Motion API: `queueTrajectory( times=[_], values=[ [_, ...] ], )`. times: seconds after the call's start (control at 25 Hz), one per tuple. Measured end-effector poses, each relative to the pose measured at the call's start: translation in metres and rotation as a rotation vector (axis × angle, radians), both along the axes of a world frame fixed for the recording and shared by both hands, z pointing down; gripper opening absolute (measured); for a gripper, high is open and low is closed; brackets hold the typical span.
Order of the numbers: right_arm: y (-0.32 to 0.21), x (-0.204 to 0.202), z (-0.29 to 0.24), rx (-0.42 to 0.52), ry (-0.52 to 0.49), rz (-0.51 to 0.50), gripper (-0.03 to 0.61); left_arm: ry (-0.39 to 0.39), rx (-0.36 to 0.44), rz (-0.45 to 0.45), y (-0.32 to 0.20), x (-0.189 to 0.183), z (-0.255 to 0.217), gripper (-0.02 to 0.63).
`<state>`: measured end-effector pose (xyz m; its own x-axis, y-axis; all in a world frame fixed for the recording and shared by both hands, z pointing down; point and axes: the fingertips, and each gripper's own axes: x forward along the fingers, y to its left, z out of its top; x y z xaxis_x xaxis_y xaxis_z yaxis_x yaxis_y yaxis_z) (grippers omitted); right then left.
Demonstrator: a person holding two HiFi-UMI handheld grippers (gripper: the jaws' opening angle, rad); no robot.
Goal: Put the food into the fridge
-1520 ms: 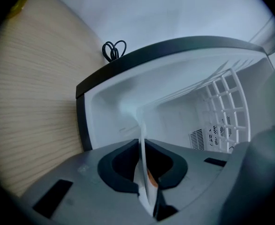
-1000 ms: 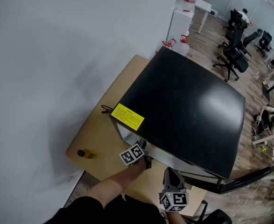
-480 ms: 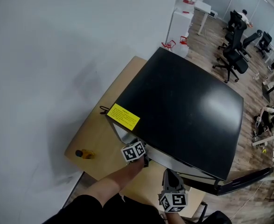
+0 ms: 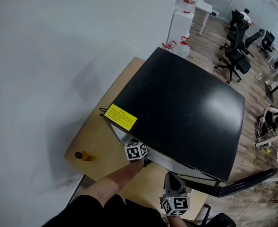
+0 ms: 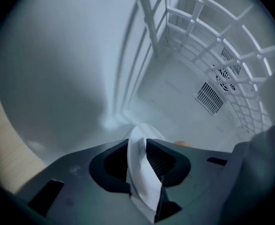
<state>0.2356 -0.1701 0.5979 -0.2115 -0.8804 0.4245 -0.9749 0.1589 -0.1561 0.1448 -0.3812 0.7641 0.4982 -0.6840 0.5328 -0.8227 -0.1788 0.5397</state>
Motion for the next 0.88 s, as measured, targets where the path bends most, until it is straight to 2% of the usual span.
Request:
queueTrajectory(
  times=[0.2, 0.4, 0.52, 0.64, 0.72, 0.88],
  values=[
    [0.003, 0.001, -0.002, 0.010, 0.010, -0.004, 0.060, -0.100, 0.067, 0.051, -0.003, 0.002, -0.003, 0.095],
    [0.007, -0.001, -0.003, 0.013, 0.002, -0.004, 0.060, -0.251, 0.117, 0.088, -0.009, -0.009, 0.001, 0.133],
    [0.010, 0.000, -0.001, 0.009, 0.002, -0.002, 0.060, -0.252, 0.153, 0.106, -0.011, -0.007, -0.003, 0.144],
    [0.013, 0.001, 0.002, 0.005, 0.006, -0.004, 0.060, -0.215, 0.206, 0.100, -0.015, -0.007, -0.007, 0.187],
    [0.014, 0.001, 0.002, 0.005, 0.008, -0.005, 0.060, -0.189, 0.217, 0.095, -0.017, -0.007, -0.009, 0.211],
    [0.015, -0.001, 0.000, 0.008, 0.011, -0.006, 0.060, -0.174, 0.221, 0.103, -0.012, -0.011, -0.010, 0.213]
  ],
)
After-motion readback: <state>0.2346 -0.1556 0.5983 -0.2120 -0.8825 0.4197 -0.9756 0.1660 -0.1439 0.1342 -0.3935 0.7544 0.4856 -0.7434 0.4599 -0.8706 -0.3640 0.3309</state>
